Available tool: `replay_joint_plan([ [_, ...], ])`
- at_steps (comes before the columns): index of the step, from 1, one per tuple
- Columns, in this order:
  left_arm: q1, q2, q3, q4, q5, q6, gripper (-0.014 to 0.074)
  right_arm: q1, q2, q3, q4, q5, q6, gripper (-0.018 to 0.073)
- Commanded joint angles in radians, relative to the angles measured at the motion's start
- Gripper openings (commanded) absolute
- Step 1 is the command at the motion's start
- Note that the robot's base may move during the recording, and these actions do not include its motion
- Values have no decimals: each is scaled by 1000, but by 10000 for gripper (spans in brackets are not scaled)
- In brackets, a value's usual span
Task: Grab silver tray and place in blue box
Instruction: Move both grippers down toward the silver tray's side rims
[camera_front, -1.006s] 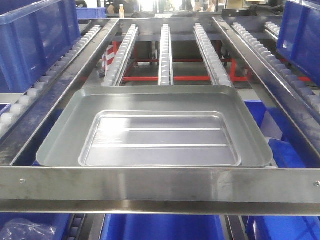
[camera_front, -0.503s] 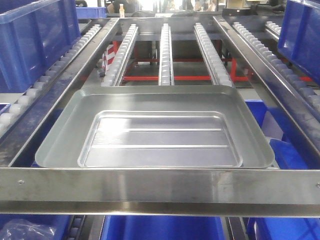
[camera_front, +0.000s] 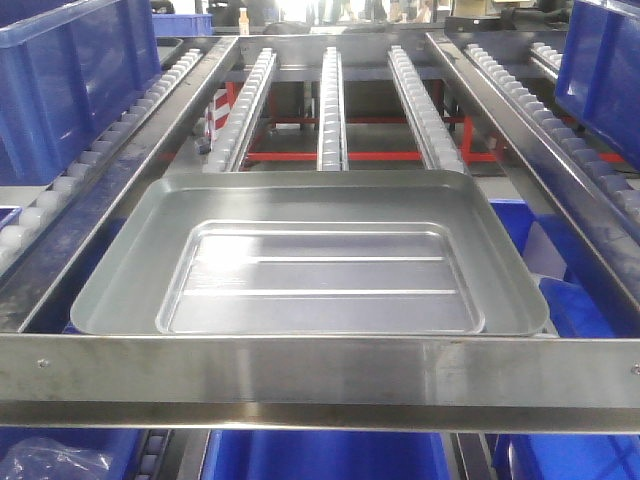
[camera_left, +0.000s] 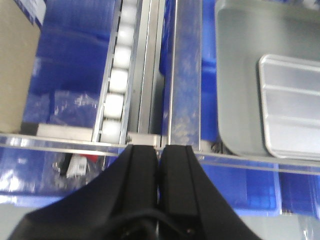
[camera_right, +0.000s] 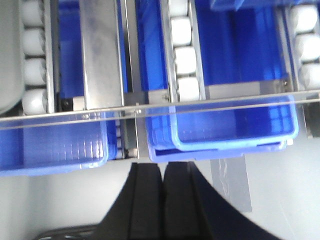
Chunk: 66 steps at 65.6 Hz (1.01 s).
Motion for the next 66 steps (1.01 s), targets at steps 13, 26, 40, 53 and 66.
replay_joint_plan([
  [13,-1,126,-37,-135,-40,0,-6,2,5,-38,45,-83,-7,49],
  [26,-6,214,-37,-220,-37,0,-6,3,94,-41,123,-36,-8,50],
  [40,-75,298,-41,-225,-54,-99,-6,148,243,-107,131,-114,17,55],
  [53,-259,368,-103,-155,-114,-176,-6,306,440,-187,75,-194,216,56],
  [66,-444,510,-230,295,-73,-632,-6,444,590,-291,-185,-198,507,56],
])
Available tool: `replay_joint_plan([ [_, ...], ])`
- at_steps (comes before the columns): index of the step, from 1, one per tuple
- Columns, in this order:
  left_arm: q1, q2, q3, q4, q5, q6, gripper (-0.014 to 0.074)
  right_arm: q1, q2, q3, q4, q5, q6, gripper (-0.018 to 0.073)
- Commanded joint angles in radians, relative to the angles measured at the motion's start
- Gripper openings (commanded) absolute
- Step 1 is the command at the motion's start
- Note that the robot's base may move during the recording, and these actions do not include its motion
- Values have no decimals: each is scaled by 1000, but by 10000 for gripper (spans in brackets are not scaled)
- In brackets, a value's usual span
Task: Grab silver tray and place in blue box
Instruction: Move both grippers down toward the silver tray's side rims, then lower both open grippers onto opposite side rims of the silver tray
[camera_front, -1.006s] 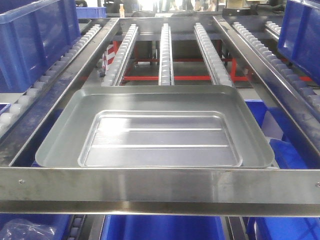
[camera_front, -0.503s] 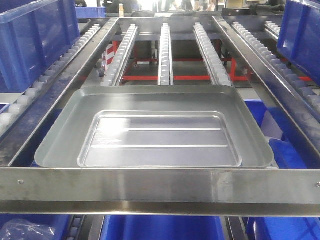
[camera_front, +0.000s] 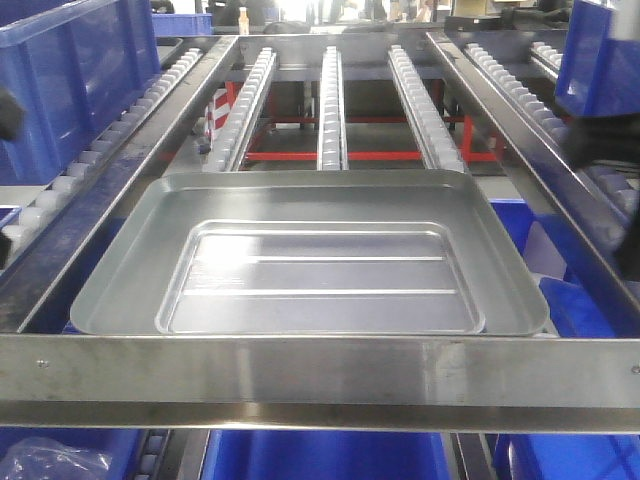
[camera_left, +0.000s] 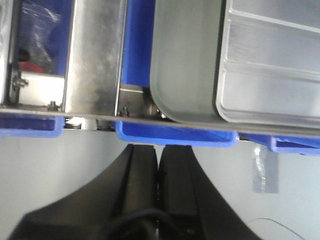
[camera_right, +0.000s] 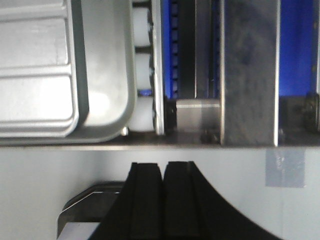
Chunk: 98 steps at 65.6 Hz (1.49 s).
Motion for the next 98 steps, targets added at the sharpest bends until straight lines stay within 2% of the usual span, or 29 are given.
replay_joint_plan([
  [1,-77,49,-93,180,-19,-191,-6,40,36,-74,-110,-50,104,56],
  [7,-134,138,-170,195,7,-194,-6,63,104,-134,-95,-38,106,56],
  [13,-163,225,-261,195,37,-192,-6,80,178,-208,-74,-6,78,56],
  [25,-165,366,-430,186,141,-133,-6,87,283,-342,-4,62,0,56],
  [37,-157,430,-513,167,143,-126,-6,87,359,-429,32,76,-45,56],
  [44,-147,444,-518,121,124,-121,-6,87,384,-451,35,78,-45,56],
  [52,-141,457,-518,121,94,-121,-6,87,384,-451,35,70,-45,56],
  [70,-138,475,-518,148,117,-121,-6,87,419,-451,35,76,-45,56],
  [98,-138,515,-518,151,117,-121,-6,87,423,-451,31,73,-45,60],
])
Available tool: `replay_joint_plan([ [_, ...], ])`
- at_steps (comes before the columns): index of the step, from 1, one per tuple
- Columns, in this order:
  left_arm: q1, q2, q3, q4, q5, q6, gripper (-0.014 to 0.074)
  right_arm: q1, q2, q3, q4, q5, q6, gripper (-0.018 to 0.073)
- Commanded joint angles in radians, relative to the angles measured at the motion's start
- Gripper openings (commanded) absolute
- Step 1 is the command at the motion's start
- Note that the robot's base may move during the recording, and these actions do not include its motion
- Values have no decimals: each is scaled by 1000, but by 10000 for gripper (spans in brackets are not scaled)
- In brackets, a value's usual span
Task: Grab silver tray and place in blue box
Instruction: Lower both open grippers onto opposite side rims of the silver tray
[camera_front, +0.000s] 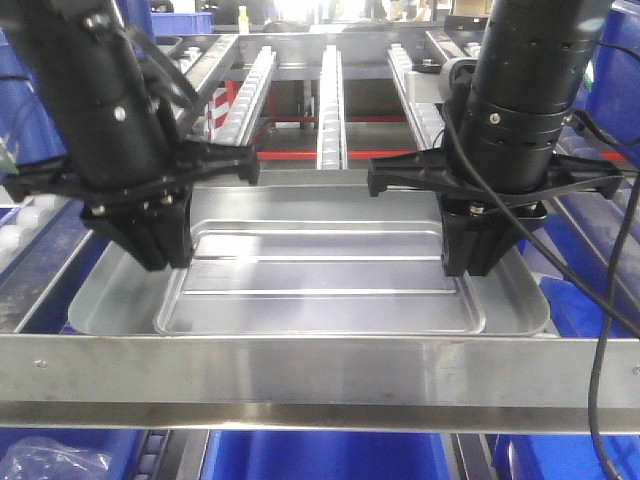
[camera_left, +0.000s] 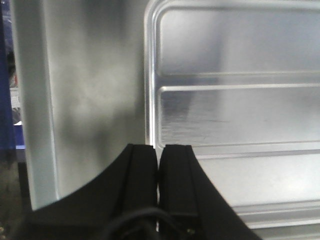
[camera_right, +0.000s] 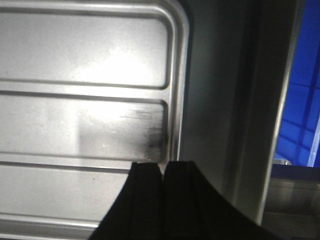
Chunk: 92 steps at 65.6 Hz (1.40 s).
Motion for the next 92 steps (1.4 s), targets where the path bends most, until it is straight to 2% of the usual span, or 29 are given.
replay_joint_plan([
  [1,3,-41,-33,7,-26,-2,-6,-3,-45,-30,-11,-22,-12,60],
  [7,3,-41,-33,29,-26,-2,-6,-3,-45,-30,-11,-22,-12,94],
  [17,3,-41,-33,53,-31,-2,-6,-3,-45,-30,-11,-32,-12,283],
  [21,3,-41,-33,53,-42,-2,9,-3,-45,-30,-11,-33,-12,322],
  [25,3,-41,-33,53,-60,-2,71,-3,-45,-30,-11,-37,-12,319],
  [32,3,-34,-34,50,-66,-12,232,-8,-45,-30,-15,-49,-12,319],
  [36,3,-34,-34,49,-66,-14,269,-18,-45,-30,-17,-57,-12,319],
  [46,3,-34,-34,49,-66,-14,254,-47,-42,-35,-15,-57,-12,319],
  [92,31,-34,-34,40,-70,-14,251,-41,-5,-35,-10,-89,-13,321],
])
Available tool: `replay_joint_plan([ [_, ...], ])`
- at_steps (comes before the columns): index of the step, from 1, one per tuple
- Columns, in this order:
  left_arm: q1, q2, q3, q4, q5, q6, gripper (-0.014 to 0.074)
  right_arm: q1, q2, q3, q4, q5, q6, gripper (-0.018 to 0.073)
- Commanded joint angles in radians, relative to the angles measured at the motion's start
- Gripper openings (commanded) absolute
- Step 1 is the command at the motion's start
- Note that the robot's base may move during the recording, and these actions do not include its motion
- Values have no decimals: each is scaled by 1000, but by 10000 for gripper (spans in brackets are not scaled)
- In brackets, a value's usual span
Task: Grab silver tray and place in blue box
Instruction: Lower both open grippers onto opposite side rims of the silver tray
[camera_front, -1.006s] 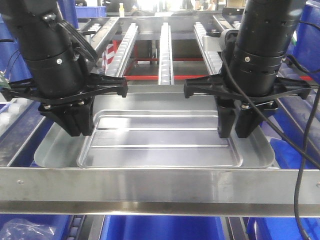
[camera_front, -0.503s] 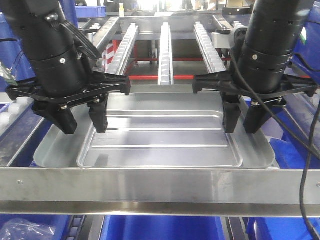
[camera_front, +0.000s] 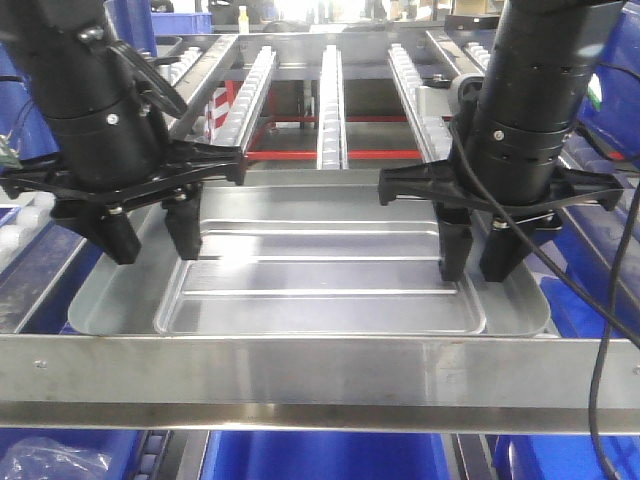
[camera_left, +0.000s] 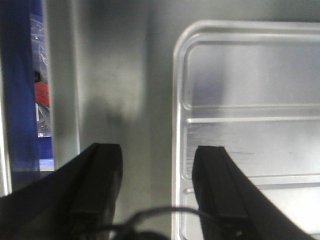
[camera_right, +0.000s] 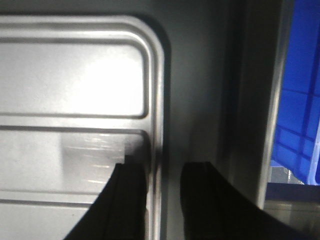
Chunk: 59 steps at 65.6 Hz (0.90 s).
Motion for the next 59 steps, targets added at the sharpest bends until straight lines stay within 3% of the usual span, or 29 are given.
replay_joint_plan([
  [1,-4,-41,-31,-3,-31,-12,251,-1,-46,-32,-8,-37,-11,321],
  [37,-6,-29,-31,-1,-22,-12,251,-2,-43,-32,-8,-29,-11,321],
  [59,-6,16,-31,-37,-11,-12,251,-2,-35,-32,-8,-58,-11,321],
])
